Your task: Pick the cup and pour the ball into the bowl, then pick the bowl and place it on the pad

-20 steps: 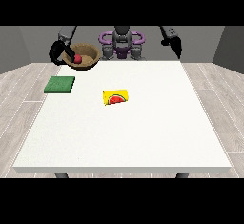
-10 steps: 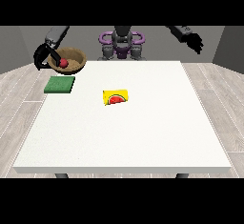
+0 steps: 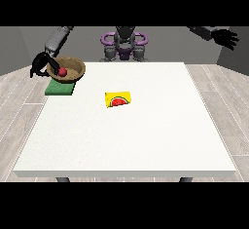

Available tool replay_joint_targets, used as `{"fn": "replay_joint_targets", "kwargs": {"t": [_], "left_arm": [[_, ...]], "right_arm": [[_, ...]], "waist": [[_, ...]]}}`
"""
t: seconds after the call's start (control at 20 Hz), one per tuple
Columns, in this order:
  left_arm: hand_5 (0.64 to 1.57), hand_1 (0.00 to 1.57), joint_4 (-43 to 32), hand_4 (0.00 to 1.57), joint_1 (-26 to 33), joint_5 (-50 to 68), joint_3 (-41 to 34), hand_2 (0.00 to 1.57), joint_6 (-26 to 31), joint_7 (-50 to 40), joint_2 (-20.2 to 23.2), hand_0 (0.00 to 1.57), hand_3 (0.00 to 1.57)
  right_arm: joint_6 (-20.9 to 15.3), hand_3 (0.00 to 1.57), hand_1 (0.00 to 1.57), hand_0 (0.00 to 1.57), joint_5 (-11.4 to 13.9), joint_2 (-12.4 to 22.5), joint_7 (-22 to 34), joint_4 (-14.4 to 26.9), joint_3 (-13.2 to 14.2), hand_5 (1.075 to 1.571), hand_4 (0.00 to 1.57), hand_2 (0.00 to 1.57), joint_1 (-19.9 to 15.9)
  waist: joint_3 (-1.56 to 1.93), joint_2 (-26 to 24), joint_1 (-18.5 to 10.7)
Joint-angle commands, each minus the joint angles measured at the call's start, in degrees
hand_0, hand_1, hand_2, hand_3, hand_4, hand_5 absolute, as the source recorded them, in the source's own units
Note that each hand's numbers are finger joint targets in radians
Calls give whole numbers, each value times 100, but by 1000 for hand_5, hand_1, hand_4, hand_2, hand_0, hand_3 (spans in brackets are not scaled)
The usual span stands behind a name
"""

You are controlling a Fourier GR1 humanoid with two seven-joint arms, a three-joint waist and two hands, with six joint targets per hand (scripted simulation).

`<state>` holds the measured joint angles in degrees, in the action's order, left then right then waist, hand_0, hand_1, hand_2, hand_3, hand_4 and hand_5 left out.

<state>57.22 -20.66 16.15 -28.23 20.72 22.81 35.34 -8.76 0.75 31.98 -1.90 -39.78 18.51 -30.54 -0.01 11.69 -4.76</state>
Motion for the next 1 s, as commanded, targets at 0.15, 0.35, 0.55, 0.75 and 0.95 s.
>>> {"fn": "replay_joint_targets", "kwargs": {"t": [0.15, 0.35, 0.55, 0.75, 0.95], "left_arm": [[1558, 0, -138, 1189, -112, 238, -190, 0, 288, -52, 345, 0, 0], [1551, 0, 99, 1175, -191, 242, -219, 0, 46, -33, 319, 0, 0], [1551, 0, -221, 1180, -345, 298, -268, 0, 198, 76, 447, 0, 0], [1567, 0, 378, 1078, -29, -34, 303, 0, 89, -114, -13, 0, 0], [1559, 0, 956, 902, -11, -206, 954, 0, -541, -1087, -841, 0, 0]], "right_arm": [[-362, 709, 1571, 1571, -148, 341, -2, 456, 465, 1560, 0, 1571, -167], [-98, 1102, 850, 850, -179, 538, -245, 885, 536, 1513, 0, 880, -245], [306, 649, 0, 0, -244, 694, 91, 880, 462, 1460, 0, 425, -589], [179, 119, 0, 0, -160, 553, 261, 999, 358, 1369, 0, 0, -595], [553, 0, 0, 0, 55, 715, 775, 1006, 50, 1356, 0, 0, -610]], "waist": [[7, 180, -93], [7, 493, -125], [4, 587, -81], [6, -10, -182], [7, -1154, -107]]}}
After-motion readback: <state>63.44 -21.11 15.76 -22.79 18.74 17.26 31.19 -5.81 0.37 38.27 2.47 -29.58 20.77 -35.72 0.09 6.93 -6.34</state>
